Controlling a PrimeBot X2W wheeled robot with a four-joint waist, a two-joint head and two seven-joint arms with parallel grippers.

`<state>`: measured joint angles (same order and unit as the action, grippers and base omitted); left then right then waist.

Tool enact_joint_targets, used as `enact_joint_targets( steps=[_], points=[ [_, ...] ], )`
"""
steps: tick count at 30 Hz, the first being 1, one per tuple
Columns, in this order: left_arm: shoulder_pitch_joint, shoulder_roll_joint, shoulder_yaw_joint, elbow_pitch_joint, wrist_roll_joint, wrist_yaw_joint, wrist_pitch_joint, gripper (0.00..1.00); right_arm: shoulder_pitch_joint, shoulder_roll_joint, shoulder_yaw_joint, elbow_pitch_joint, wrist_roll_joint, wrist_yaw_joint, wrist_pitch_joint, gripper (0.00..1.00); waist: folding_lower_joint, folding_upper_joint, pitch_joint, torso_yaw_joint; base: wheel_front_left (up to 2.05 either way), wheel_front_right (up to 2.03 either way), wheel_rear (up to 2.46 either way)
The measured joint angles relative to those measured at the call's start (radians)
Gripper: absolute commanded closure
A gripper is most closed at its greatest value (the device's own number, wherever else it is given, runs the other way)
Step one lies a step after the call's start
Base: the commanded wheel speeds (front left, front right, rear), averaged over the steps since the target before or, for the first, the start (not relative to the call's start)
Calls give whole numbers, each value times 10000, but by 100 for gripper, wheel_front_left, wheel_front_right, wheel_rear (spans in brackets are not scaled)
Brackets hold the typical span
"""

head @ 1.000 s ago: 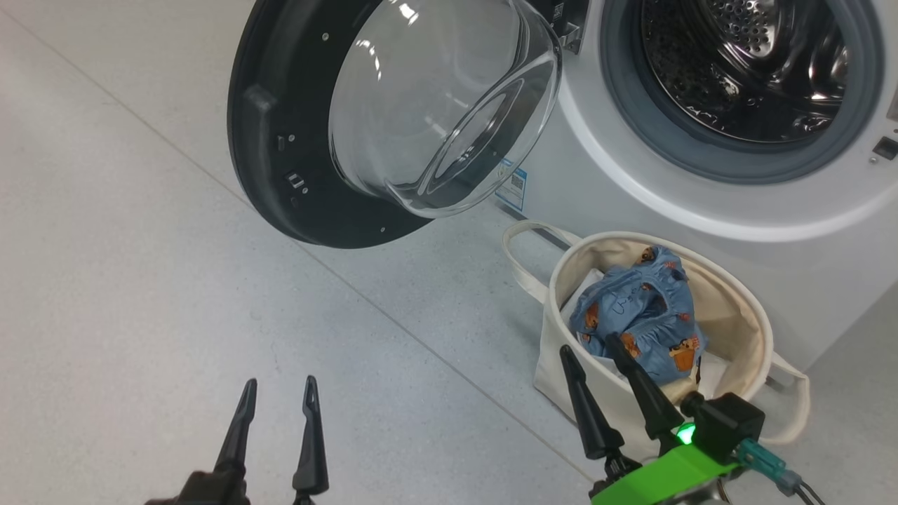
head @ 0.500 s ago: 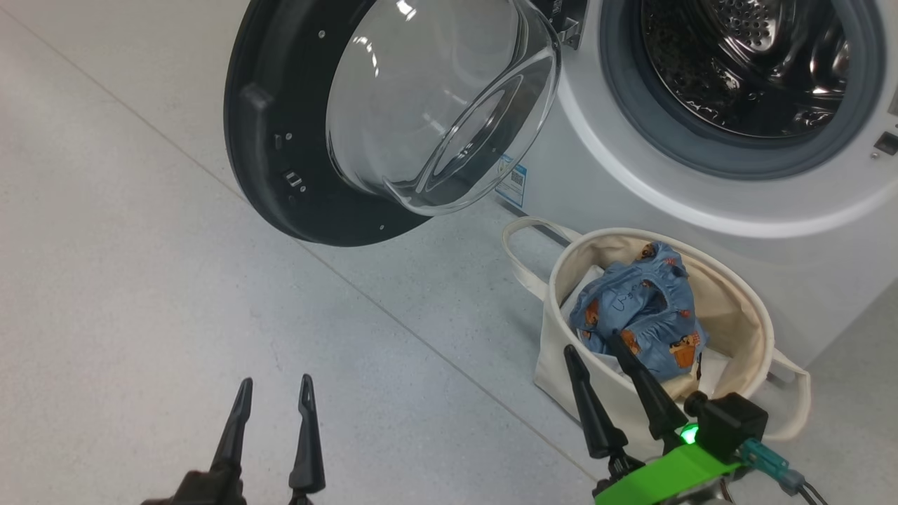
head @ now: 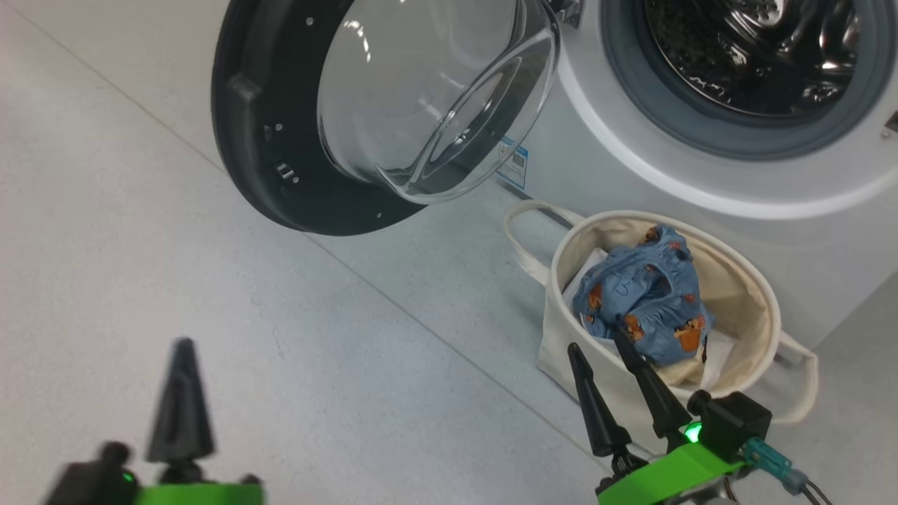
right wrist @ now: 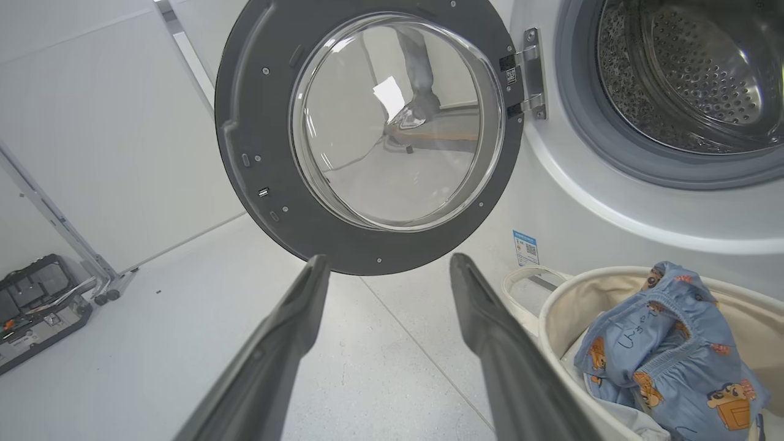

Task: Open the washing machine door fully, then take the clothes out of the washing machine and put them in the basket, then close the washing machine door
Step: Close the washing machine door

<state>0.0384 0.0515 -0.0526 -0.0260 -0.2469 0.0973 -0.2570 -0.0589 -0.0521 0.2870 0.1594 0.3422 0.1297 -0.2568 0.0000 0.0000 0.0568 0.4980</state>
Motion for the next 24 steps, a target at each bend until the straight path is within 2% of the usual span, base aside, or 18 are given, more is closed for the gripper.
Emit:
enact_joint_targets(
  steps=[5,8,10,15,17,21,24],
  points=[
    [-196,493,1749,-723,-1147,-1137,-2,100,-42,0,-48,-12,-276,0,0,0,0,0,400,-168,0,0,0],
    [-441,895,2857,-746,-2683,-1716,13,100,-188,0,-115,-23,-430,0,0,0,0,0,723,-317,0,0,0],
    [-753,1390,3310,-627,-4071,-2036,456,100,-358,0,-150,-42,-545,0,0,0,0,0,972,-430,0,0,0],
    [-2057,2886,4084,-176,-8550,-2211,2769,100,-933,-4,-196,-92,-982,0,0,0,0,0,1643,-774,0,0,0],
    [-2660,3544,4529,148,-9898,-2211,3513,100,-1217,-6,-328,-134,-1152,0,0,0,0,0,1944,-923,0,0,0],
    [-3761,4763,5127,1490,-11154,-2211,4529,100,-1571,-38,-479,-142,-1325,0,0,0,0,0,2441,-1308,0,0,0],
    [-4506,5241,5152,2637,-11743,-2209,5135,100,-1612,-40,-483,-148,-1409,0,0,0,0,0,2702,-1642,0,0,0]
  ],
)
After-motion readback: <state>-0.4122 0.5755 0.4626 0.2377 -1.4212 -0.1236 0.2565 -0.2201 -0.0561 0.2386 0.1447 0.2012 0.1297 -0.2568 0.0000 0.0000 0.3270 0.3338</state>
